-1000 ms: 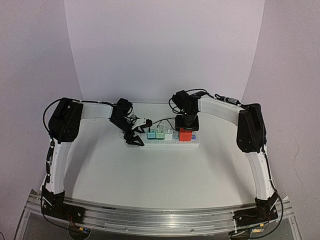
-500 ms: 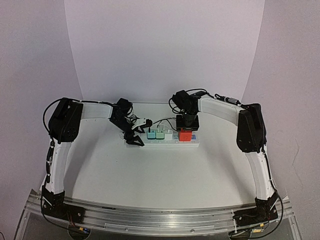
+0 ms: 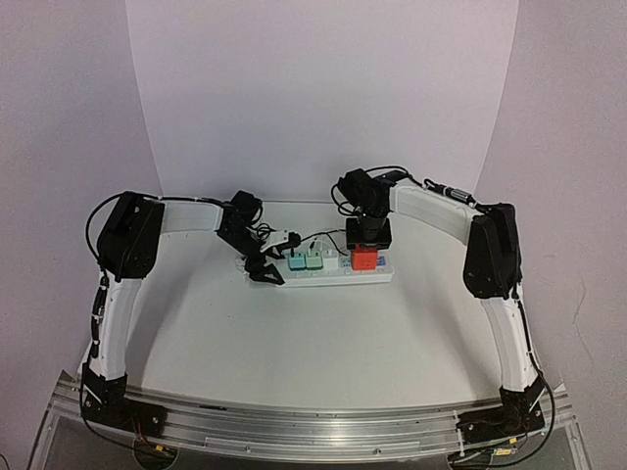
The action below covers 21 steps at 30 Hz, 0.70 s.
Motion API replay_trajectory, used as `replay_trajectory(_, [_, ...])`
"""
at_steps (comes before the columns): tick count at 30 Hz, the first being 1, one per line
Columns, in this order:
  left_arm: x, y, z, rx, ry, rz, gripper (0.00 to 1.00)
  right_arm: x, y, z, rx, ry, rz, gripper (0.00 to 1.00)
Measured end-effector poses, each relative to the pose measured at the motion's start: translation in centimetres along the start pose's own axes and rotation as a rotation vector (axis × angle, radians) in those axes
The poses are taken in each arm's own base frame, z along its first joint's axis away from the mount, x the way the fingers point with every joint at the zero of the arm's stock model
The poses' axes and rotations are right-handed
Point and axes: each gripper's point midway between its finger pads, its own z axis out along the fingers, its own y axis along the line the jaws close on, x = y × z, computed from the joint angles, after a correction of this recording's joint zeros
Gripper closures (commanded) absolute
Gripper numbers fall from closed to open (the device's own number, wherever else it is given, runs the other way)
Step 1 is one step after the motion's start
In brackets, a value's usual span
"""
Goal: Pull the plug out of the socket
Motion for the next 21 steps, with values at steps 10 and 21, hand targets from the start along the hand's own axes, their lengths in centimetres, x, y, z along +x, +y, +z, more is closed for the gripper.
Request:
replay_trajectory(10, [0.0, 0.1, 0.1, -0.008, 0.025, 0.005, 1.00, -0.1, 0.0, -0.3, 0.002, 0.002, -0.001, 1.00])
replay_trajectory(21, [0.2, 0.5, 0.0, -0.026, 0.109, 0.010, 1.00, -0.2, 0.4, 1.9, -0.021, 0.044, 0.062, 1.00])
